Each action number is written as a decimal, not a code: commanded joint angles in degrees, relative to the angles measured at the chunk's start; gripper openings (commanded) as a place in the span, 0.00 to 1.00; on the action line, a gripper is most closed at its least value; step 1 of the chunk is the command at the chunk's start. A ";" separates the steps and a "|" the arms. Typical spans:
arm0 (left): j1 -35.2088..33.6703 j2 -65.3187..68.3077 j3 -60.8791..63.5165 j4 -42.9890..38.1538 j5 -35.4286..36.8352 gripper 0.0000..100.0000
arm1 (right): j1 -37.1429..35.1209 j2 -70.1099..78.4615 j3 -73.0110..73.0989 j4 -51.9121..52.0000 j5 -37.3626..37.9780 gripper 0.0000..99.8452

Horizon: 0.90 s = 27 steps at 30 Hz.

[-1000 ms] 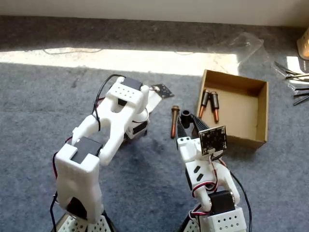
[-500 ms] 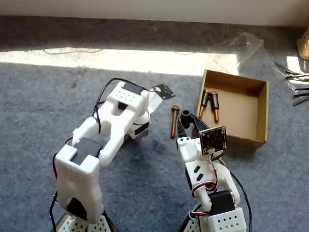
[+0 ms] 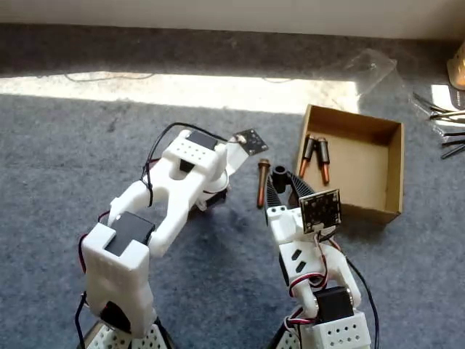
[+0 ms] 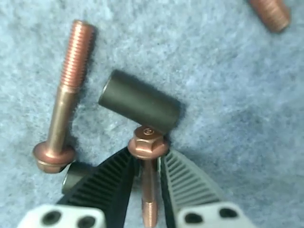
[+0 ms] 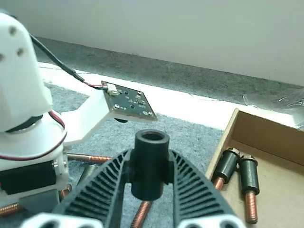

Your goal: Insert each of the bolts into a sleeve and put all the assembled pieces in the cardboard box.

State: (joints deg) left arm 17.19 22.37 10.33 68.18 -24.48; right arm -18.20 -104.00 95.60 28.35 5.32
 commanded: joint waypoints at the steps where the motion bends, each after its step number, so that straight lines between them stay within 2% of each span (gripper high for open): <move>1: 0.57 -0.40 -0.40 -2.46 0.00 0.01 | 0.57 -0.92 7.16 -1.80 -0.09 0.03; 9: 0.31 -4.26 -0.31 -2.29 0.00 0.00 | 0.48 -0.92 7.25 -1.80 -0.09 0.03; 20: 0.48 -30.37 -0.22 7.21 0.00 0.00 | 0.48 -0.92 7.25 -1.80 -0.09 0.03; 27: -0.48 -43.47 -0.22 9.32 0.00 0.01 | 0.40 -0.92 7.25 -1.80 -0.09 0.03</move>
State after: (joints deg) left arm 17.10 -13.85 10.42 76.88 -24.40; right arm -18.20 -104.00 95.60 28.35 5.32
